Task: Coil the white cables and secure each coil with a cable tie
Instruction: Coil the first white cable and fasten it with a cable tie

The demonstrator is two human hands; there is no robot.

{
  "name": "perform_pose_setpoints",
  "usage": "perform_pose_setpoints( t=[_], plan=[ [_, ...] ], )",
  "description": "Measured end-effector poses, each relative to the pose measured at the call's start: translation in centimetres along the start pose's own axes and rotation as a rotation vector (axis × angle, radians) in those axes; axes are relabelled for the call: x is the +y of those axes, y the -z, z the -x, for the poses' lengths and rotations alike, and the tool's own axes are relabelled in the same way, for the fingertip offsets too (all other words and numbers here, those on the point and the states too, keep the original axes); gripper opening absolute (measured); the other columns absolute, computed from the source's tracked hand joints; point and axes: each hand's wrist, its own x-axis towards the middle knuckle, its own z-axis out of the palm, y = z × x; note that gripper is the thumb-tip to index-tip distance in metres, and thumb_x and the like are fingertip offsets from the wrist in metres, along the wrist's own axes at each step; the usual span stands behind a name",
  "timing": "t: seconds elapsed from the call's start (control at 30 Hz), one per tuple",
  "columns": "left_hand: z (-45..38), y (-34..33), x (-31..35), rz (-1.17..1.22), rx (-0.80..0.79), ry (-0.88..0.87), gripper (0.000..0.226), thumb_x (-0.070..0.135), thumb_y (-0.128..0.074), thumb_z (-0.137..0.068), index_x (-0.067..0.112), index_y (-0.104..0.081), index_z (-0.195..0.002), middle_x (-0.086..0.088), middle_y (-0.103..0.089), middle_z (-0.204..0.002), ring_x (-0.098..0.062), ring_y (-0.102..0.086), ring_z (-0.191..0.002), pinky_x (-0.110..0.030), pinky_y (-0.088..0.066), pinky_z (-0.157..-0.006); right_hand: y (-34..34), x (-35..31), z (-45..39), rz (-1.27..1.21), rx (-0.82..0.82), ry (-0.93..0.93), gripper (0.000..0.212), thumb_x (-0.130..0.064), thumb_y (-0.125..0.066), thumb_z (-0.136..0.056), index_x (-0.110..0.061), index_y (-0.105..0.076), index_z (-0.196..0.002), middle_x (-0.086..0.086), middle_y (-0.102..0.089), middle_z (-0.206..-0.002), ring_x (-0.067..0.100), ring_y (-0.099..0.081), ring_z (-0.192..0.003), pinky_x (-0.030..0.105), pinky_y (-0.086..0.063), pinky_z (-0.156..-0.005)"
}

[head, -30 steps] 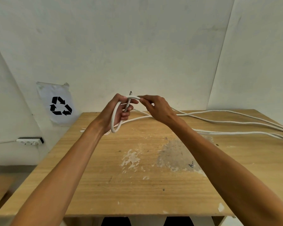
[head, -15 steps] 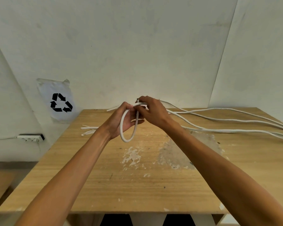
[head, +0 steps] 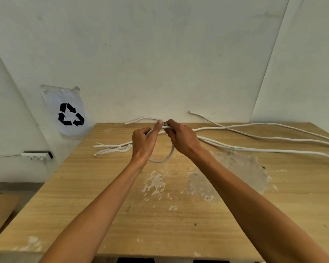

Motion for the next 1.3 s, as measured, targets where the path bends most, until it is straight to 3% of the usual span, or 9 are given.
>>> perform_pose_setpoints(
  t=[0.13,0.33,0.4,0.47,0.53,0.67,0.97,1.17,1.3],
  plan=[
    [-1.8,-1.2,-2.5,0.059,0.035,0.05,0.067,0.052,-0.074,-0.084,0.013,-0.031,-0.05,0.004,-0.023,-0.046,-0.013,-0.022,-0.047,-0.024,-0.023,-0.048,-1.0,2.1,-0.1,0.0,-0.061,0.08,0.012,-0.021,-0.051,-0.101,-0.017,-0.061,-0.108,-0.008,-0.053,-0.075,0.016,-0.046,-0.065,0.033,-0.035,-0.056],
    [-2.2,-2.1,-6.7,0.017,0.06,-0.036,0.056,0.027,-0.068,-0.094,0.02,-0.037,-0.048,0.011,-0.03,-0.041,-0.008,-0.029,-0.045,-0.023,-0.026,-0.05,-3.1,4.8,0.7,-0.009,-0.222,0.062,0.031,-0.021,-0.049,-0.102,-0.022,-0.057,-0.132,0.001,-0.07,-0.104,0.017,-0.068,-0.08,0.04,-0.054,-0.07],
    [-2.4,-2.3,-7.3,-0.113,0.091,-0.235,0.042,0.023,-0.059,-0.1,0.022,-0.047,-0.059,0.013,-0.041,-0.05,-0.008,-0.037,-0.048,-0.024,-0.03,-0.052,-3.9,4.8,0.7,-0.047,-0.2,0.05,0.032,-0.023,-0.048,-0.103,-0.024,-0.056,-0.134,0.0,-0.067,-0.105,0.019,-0.067,-0.083,0.039,-0.053,-0.07],
    [-2.4,-2.1,-8.3,-0.353,0.095,-0.5,0.025,0.022,-0.048,-0.104,0.016,-0.065,-0.087,0.012,-0.057,-0.076,-0.007,-0.049,-0.06,-0.029,-0.038,-0.054,-4.8,4.7,0.6,-0.084,-0.176,0.05,0.033,-0.022,-0.047,-0.103,-0.025,-0.056,-0.134,0.001,-0.063,-0.106,0.023,-0.062,-0.09,0.041,-0.051,-0.071],
    [-2.9,-1.3,-10.0,-0.578,0.065,-0.739,0.031,0.026,-0.043,-0.107,0.012,-0.069,-0.115,0.0,-0.064,-0.103,-0.014,-0.059,-0.079,-0.029,-0.045,-0.059,-5.7,4.4,0.7,-0.112,-0.147,0.055,0.031,-0.019,-0.047,-0.102,-0.022,-0.058,-0.132,0.002,-0.063,-0.103,0.025,-0.061,-0.09,0.041,-0.05,-0.07],
    [-3.6,0.6,-12.0,-0.749,0.022,-0.996,0.033,0.027,-0.049,-0.106,0.009,-0.066,-0.127,-0.006,-0.069,-0.111,-0.023,-0.061,-0.092,-0.035,-0.054,-0.064,-6.7,3.7,0.8,-0.17,-0.101,0.089,0.026,-0.015,-0.05,-0.101,-0.014,-0.063,-0.123,0.005,-0.069,-0.108,0.026,-0.064,-0.092,0.039,-0.051,-0.075],
    [-4.0,1.0,-11.9,-0.795,0.079,-0.907,0.023,0.028,-0.055,-0.103,0.007,-0.065,-0.099,-0.007,-0.062,-0.089,-0.024,-0.057,-0.079,-0.037,-0.049,-0.056,-6.3,6.3,2.9,-0.031,-0.215,-0.091,0.022,-0.037,-0.046,-0.103,-0.018,-0.057,-0.101,0.003,-0.069,-0.084,0.026,-0.063,-0.073,0.044,-0.051,-0.065],
    [-3.2,0.7,-9.8,-0.89,-0.11,-0.713,0.025,0.027,-0.037,-0.104,0.011,-0.055,-0.095,-0.006,-0.056,-0.087,-0.025,-0.052,-0.079,-0.04,-0.042,-0.069,-4.6,6.1,0.8,0.223,-0.224,0.094,0.022,-0.035,-0.039,-0.106,-0.017,-0.048,-0.099,0.003,-0.056,-0.092,0.033,-0.058,-0.071,0.041,-0.044,-0.056],
    [-3.7,-0.4,-6.5,-0.791,-0.248,-0.569,0.031,0.036,-0.031,-0.106,0.016,-0.053,-0.102,-0.002,-0.058,-0.088,-0.021,-0.053,-0.075,-0.036,-0.039,-0.065,-2.4,5.2,-1.2,0.325,-0.254,0.205,0.02,-0.031,-0.041,-0.106,-0.014,-0.051,-0.099,0.006,-0.058,-0.095,0.031,-0.059,-0.075,0.044,-0.047,-0.059]
  ],
)
